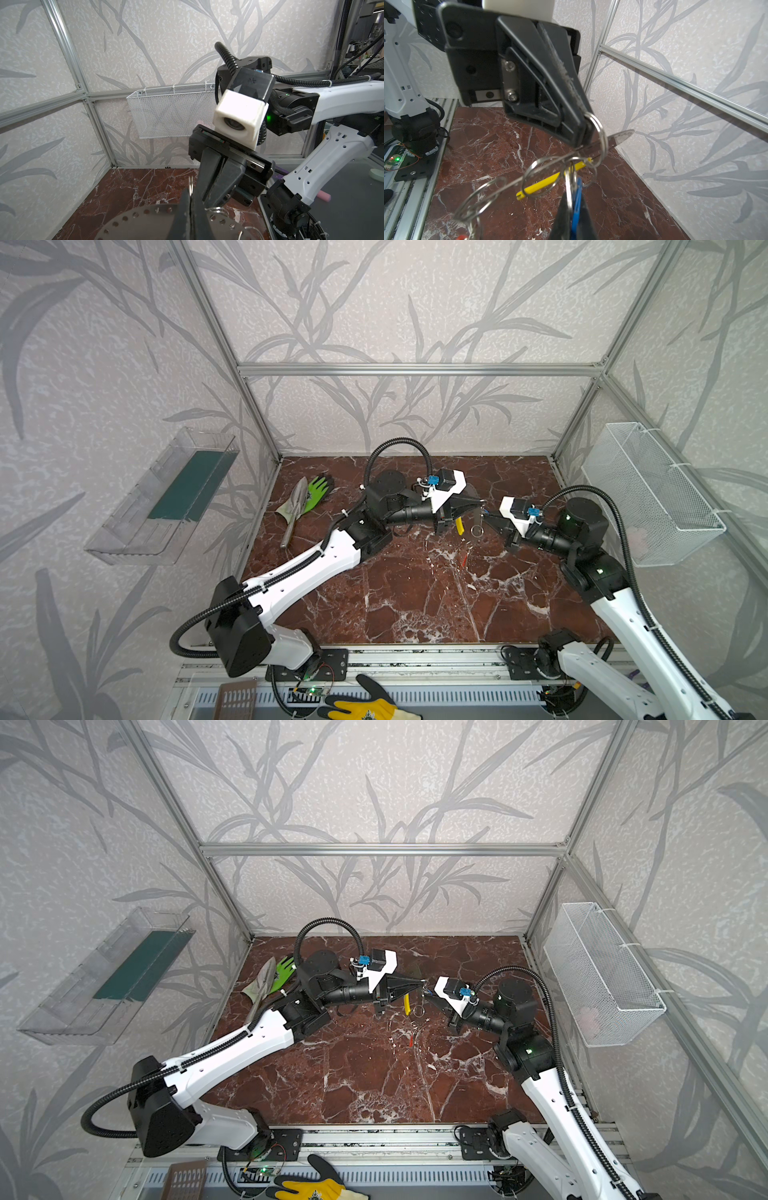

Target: Put the keys on the keyring

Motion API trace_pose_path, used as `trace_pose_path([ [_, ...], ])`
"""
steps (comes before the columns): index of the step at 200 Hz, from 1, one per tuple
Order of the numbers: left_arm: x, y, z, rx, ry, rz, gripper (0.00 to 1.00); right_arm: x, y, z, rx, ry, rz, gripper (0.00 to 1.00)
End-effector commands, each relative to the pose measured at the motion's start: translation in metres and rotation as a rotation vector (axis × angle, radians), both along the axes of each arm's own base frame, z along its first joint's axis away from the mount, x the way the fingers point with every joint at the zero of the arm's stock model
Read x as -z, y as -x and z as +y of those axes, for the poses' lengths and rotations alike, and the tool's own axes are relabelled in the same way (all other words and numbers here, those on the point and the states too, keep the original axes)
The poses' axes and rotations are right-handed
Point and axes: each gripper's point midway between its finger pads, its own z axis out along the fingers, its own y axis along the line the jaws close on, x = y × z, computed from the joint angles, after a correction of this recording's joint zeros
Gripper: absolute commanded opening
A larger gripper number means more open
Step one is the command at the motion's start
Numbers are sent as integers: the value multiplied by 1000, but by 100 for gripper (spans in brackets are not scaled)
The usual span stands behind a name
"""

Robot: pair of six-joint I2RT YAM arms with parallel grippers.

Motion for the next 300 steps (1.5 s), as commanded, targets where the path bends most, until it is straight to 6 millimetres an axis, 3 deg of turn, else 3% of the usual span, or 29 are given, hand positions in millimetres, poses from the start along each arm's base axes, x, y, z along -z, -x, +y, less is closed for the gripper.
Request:
trace_pose_path([
  [1,-23,7,3,55,100,-31,0,-7,7,3,-39,11,-14,1],
  [120,8,15,2,122,-73,-61,0,-12,12,-4,-42,70,15,0],
  [197,6,17,4,124,-91,-93,0,-8,9,-6,-29,91,40,0],
  [259,-7,17,10,98,-60,-134,0,16,6,-10,-15,175,93,0],
  [300,-7,17,13,96,-63,-136,0,20,4,-14,14,209,88,0],
])
